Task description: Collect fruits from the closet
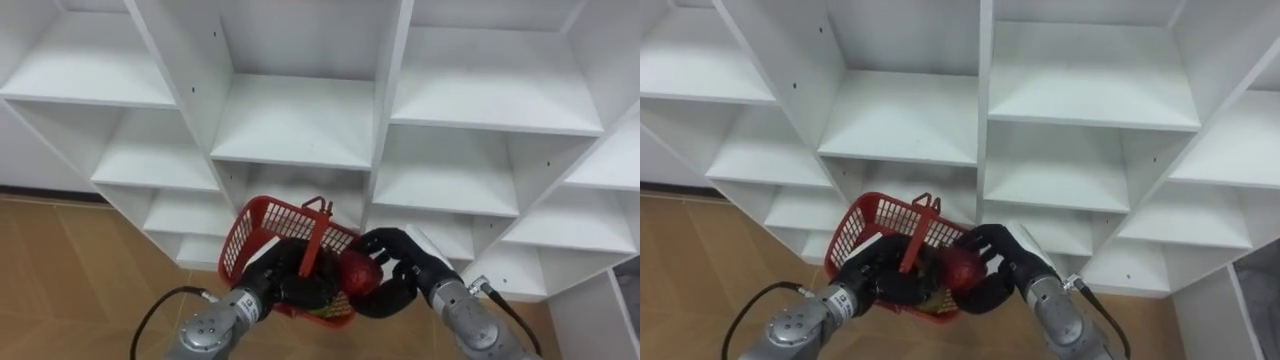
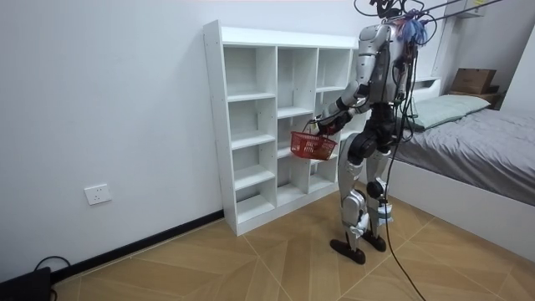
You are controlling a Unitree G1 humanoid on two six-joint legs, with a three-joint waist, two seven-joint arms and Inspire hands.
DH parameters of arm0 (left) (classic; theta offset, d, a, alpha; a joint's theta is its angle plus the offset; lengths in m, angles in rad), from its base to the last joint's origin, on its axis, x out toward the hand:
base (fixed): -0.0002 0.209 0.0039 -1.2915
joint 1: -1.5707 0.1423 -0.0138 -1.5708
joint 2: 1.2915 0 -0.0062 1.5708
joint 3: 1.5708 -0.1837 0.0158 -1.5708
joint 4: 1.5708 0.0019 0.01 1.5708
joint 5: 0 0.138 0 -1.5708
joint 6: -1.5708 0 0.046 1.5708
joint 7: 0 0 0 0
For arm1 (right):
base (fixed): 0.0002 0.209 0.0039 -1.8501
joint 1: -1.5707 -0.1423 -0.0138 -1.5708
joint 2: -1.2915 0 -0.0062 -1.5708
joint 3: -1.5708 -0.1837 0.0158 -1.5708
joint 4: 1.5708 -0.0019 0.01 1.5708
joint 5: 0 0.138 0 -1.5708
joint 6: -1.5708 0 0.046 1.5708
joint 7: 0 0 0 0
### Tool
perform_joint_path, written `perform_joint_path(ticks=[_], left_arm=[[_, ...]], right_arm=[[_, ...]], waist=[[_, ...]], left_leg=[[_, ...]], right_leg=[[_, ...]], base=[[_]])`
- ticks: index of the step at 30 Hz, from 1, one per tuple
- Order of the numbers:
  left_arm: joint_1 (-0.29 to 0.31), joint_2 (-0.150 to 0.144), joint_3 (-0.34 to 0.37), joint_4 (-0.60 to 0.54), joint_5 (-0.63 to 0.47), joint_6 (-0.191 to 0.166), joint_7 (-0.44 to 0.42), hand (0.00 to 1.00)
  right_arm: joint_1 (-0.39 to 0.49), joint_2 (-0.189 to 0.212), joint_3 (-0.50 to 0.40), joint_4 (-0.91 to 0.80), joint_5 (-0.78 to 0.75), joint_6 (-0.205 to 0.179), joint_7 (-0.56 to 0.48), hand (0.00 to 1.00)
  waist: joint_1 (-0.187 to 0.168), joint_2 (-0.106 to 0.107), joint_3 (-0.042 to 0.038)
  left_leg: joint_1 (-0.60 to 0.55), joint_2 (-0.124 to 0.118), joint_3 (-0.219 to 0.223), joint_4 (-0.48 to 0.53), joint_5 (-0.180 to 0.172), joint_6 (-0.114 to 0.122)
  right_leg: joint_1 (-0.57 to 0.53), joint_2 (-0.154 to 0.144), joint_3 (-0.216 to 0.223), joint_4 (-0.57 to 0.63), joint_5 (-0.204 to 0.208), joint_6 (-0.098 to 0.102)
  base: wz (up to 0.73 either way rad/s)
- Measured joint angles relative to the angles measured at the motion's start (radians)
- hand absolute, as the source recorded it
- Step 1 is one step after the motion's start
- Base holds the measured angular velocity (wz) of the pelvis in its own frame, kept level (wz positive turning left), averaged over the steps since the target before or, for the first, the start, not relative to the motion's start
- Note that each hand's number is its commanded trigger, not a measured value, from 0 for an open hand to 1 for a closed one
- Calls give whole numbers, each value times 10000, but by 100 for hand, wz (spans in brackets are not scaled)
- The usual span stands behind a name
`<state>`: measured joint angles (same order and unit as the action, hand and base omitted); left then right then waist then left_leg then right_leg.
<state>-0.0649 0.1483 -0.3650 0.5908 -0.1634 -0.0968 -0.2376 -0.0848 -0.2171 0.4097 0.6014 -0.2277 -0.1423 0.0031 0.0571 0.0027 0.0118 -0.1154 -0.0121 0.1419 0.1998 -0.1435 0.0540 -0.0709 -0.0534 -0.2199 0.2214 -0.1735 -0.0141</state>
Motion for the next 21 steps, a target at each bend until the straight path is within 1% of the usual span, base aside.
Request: perform_joint_path(ticks=[5, 7, 10, 16, 21], left_arm=[[1, 63, -3, -313, 22, 1, -201, 100], [-2, 101, -13, -356, 21, 0, -262, 100], [0, 245, -306, -354, 29, 2, -510, 100], [0, 257, -345, -353, 31, 2, -805, 100], [-1, 269, -472, -354, 31, 3, -906, 100]], right_arm=[[-29, 23, 0, 337, -115, 1, 13, 100], [-187, 74, 2, 662, -130, -9, 10, 100], [-334, 142, 5, 1080, -129, -11, 13, 100], [-360, 209, 58, 1286, -103, -5, 104, 100], [-372, 229, 212, 1286, -100, 20, 373, 100]], waist=[[-10, 75, 17], [-44, 111, 34], [-66, 128, 43], [-35, 128, 45], [10, 128, 45]], left_leg=[[-29, 1, -1, -9, 0, 0], [-30, 3, -2, -14, 0, 0], [-36, 6, 1, -22, 0, 0], [-40, 7, 24, -37, 0, -1], [-38, 9, 34, -44, 0, -1]], right_leg=[[-16, 1, -11, -12, 0, 0], [-16, 3, -15, -16, 0, 0], [-29, 9, -5, -29, 0, 0], [-47, 5, 0, -31, 0, 0], [-55, 6, 0, -30, 0, 0]], base=[[0], [0], [0], [0], [0]])
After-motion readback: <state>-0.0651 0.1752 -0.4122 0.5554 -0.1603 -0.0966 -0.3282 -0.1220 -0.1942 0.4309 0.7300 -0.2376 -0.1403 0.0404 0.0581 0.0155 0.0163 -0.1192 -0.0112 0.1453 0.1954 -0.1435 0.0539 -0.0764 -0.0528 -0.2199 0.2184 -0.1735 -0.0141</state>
